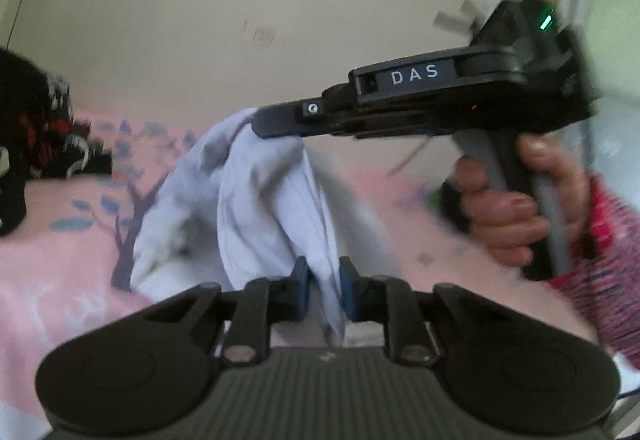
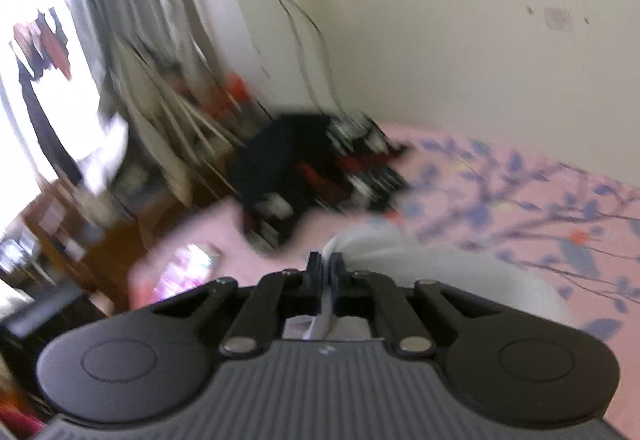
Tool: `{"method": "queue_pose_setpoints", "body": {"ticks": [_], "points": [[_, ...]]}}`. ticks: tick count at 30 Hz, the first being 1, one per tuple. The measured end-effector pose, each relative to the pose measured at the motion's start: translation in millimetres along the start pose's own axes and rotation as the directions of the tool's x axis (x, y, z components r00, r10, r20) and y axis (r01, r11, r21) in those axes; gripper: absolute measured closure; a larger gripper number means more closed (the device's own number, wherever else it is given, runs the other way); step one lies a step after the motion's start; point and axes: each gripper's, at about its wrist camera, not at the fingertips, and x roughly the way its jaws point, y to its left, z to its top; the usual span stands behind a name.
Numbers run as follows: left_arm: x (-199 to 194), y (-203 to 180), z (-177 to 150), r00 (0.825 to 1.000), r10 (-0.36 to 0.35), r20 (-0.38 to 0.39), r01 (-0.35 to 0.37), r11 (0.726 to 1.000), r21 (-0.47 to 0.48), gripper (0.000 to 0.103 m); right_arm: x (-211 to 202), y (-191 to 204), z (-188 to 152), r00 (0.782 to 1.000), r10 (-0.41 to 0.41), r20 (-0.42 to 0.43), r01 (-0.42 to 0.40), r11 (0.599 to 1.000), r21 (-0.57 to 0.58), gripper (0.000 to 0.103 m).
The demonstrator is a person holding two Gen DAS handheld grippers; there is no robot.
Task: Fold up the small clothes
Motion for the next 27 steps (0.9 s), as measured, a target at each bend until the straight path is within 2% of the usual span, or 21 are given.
{"method": "queue_pose_setpoints", "body": {"ticks": [3,7,9,11,12,14,16,17,18,20,22,24,27], "points": [[-27.4,-5.6,3.4,0.993,-0.062,0.103,0.060,0.998,0.018,0.085,-6.3,0.8,5.2,0.995,0.088,0.050,-0.091,0.994,0.061,0.103],[-33.1,-0.2,4.1,0.991,-0.071,0.116,0.071,0.997,0.007,0.085,10.4,-5.1,2.5,0.995,0.086,0.052,-0.091,0.989,0.118,0.103],[-30.0,14.2,1.2,0.995,-0.044,0.091,0.049,0.997,-0.059,0.085,27.2,-6.3,1.9,0.999,0.027,0.022,-0.029,0.993,0.118,0.103],[-20.5,40.4,-2.3,0.999,-0.023,0.026,0.027,0.982,-0.185,0.085,55.4,-5.3,-6.8,0.998,-0.051,-0.042,0.054,0.995,0.088,0.103],[-14.4,56.4,-6.2,1.000,-0.009,-0.010,0.007,0.965,-0.262,0.087,68.3,-1.8,-13.2,0.992,-0.099,-0.078,0.103,0.993,0.054,0.103],[-8.4,77.1,-13.1,0.999,0.011,-0.041,-0.024,0.938,-0.347,0.088,100.3,3.1,-26.4,0.966,-0.218,-0.139,0.212,0.976,-0.054,0.103],[-9.7,87.2,-17.9,0.998,0.027,-0.051,-0.044,0.923,-0.383,0.088,111.4,3.8,-32.5,0.958,-0.246,-0.145,0.235,0.968,-0.086,0.103],[-11.5,88.3,-18.6,0.999,0.024,-0.048,-0.041,0.922,-0.386,0.088,108.8,3.2,-31.4,0.962,-0.236,-0.137,0.228,0.971,-0.074,0.101],[-13.4,86.7,-18.2,0.999,0.025,-0.044,-0.040,0.926,-0.376,0.087,104.0,2.8,-28.3,0.969,-0.214,-0.122,0.208,0.976,-0.061,0.093],[-13.1,80.6,-16.8,0.997,0.053,-0.047,-0.066,0.938,-0.340,0.081,85.7,4.5,-21.1,0.985,-0.156,-0.072,0.153,0.987,-0.040,0.048],[-17.3,72.8,-10.7,0.996,0.085,-0.030,-0.090,0.952,-0.292,0.064,67.5,11.2,-15.4,0.989,-0.148,-0.027,0.146,0.987,-0.061,0.051],[-25.4,59.0,0.9,0.994,0.108,0.018,-0.101,0.969,-0.227,0.056,52.7,17.2,-14.8,0.985,-0.171,0.003,0.170,0.980,-0.107,0.052],[-20.7,44.2,19.3,0.990,0.135,0.048,-0.127,0.983,-0.133,0.047,38.7,13.1,-18.6,0.985,-0.166,0.044,0.170,0.981,-0.090,0.054]]}}
